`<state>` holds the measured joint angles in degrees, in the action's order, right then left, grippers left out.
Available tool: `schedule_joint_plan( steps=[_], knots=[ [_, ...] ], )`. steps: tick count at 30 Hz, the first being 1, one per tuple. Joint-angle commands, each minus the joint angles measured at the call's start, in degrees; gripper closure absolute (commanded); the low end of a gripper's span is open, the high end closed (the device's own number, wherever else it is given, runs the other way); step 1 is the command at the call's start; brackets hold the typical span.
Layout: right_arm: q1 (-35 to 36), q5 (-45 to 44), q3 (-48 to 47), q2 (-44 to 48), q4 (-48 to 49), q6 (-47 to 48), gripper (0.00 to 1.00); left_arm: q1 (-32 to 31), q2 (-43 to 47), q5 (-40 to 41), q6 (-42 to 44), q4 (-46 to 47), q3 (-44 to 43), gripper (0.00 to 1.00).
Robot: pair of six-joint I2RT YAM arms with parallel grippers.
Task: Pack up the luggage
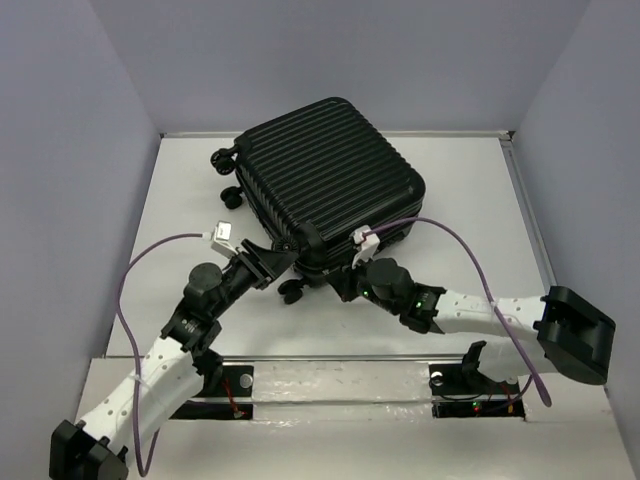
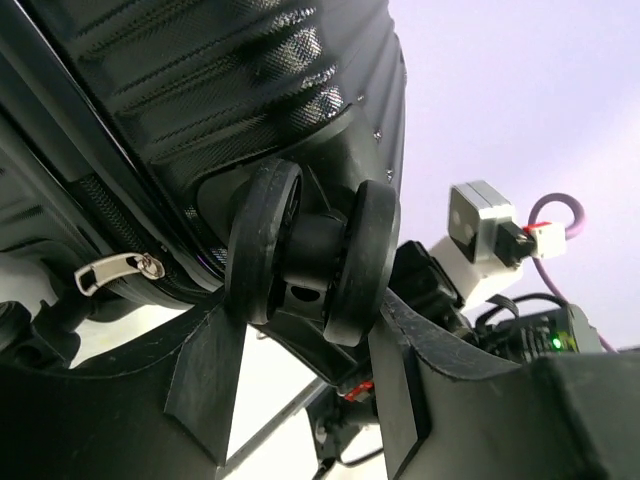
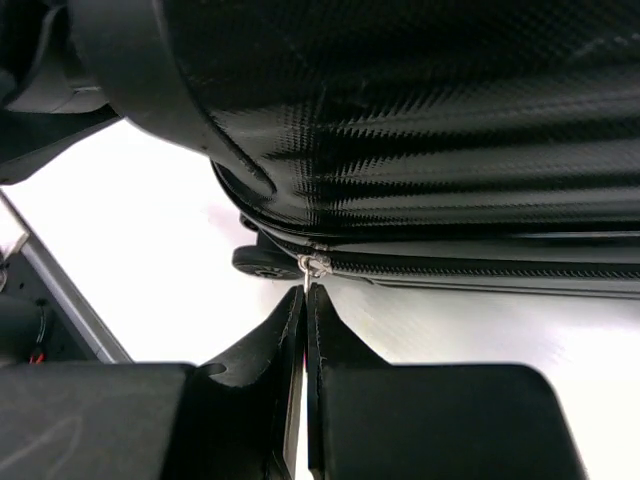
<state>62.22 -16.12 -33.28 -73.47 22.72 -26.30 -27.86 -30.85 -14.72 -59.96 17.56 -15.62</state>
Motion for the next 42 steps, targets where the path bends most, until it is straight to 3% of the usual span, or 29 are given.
schedule_joint_plan(
  steps=[1, 5, 9, 13, 17, 18, 23, 24, 26, 27, 29, 30, 31, 32, 33, 35, 36, 37, 38, 39, 40, 42],
  knots=[
    [-6.04, 14.88, -0.74, -1.23, 12.51, 1.78, 0.93, -8.84, -8.15, 6.10, 1.16, 11.96, -7.49, 0.94],
    [-2.82, 18.58, -0.21, 0.78, 13.75, -0.40, 0.93, -12.22, -18.52, 6.29, 1.52, 18.72, -11.88, 0.94],
    [10.80, 9.99, 1.80, -3.41, 18.11, -2.86, 0.93, -12.22, -26.52, 3.14, 2.48, 20.50, -18.64, 0.94],
    [12.23, 9.28, -0.46, -14.58, 26.67, -2.62, 0.93, -13.36, -27.42, 1.81, 1.87, 20.06, -23.66, 0.94],
    [12.23, -4.41, -5.21, -16.43, 30.61, 2.12, 0.93, -15.99, -24.53, 4.07, -1.11, 20.05, -20.52, 0.94],
    [12.23, -4.45, -6.26, -17.22, 32.11, 2.40, 0.93, -16.61, -24.52, 4.09, -1.47, 20.06, -19.72, 0.94],
    [12.23, -18.58, -9.62, -25.04, 46.48, -2.42, 0.93, -18.55, -19.78, 7.95, -4.11, 21.29, -13.31, 0.94],
    [12.23, -19.29, -9.00, -26.53, 48.89, -3.65, 0.91, -18.46, -18.56, 8.56, -4.11, 21.29, -12.69, 0.94],
    [12.23, -18.95, -7.69, -29.70, 52.15, -5.07, 0.73, -18.55, -14.51, 10.23, -2.97, 18.40, -12.42, 0.94],
    [12.23, -18.77, -7.33, -30.06, 51.03, -5.42, 0.55, -18.46, -11.37, 12.24, -1.92, 14.03, -12.77, 0.94],
    [13.36, -18.51, -5.67, -28.58, 44.39, -7.60, 0.37, -18.37, -7.93, 16.36, 3.06, 7.70, -15.22, 0.81],
    [13.37, -18.25, -4.61, -27.35, 42.25, -8.32, 0.27, -18.37, -4.60, 20.65, 5.19, 0.70, -16.36, 0.56],
    [13.37, -17.98, -3.47, -26.03, 40.58, -8.85, 0.22, -18.37, -3.09, 23.13, 7.30, 0.63, -17.68, 0.43],
    [14.15, -17.81, -2.16, -22.80, 38.82, -9.29, 0.10, -18.37, -1.77, 25.25, 9.84, -6.07, -20.48, 0.32],
    [14.16, -17.89, -0.05, -20.85, 33.84, -10.33, 0.06, -18.37, 0.51, 29.97, 13.87, -9.09, -21.64, 0.14],
    [14.77, -17.89, 0.84, -13.68, 26.45, -11.31, 0.09, -18.37, 2.54, 34.21, 17.75, -16.66, -24.80, 0.01],
    [14.78, -17.72, 0.93, -11.10, 18.75, -11.23, 0.21, -18.37, 4.20, 36.76, 18.91, -17.55, -25.51, 0.01],
    [14.78, -17.20, 0.41, -8.56, 15.11, -10.79, 0.39, -18.29, 5.09, 37.74, 20.05, -20.69, -26.21, 0.01],
    [15.39, -16.76, 0.23, -6.09, 11.51, -10.09, 0.47, -18.29, 5.71, 38.44, 21.02, -21.77, -27.52, 0.01],
    [15.39, -16.40, -0.12, -1.20, 5.47, -8.52, 0.07, -18.37, 6.67, 40.02, 22.51, -22.91, -28.23, 0.01],
    [15.39, -16.75, -0.56, 1.11, 2.45, -8.06, 0.00, -18.29, 7.12, 40.73, 23.31, -24.84, -29.72, 0.01],
    [15.39, -16.58, -1.96, 7.60, -3.96, -5.71, 0.00, -18.29, 7.64, 41.96, 24.45, -26.26, -30.79, 0.01]
  ],
)
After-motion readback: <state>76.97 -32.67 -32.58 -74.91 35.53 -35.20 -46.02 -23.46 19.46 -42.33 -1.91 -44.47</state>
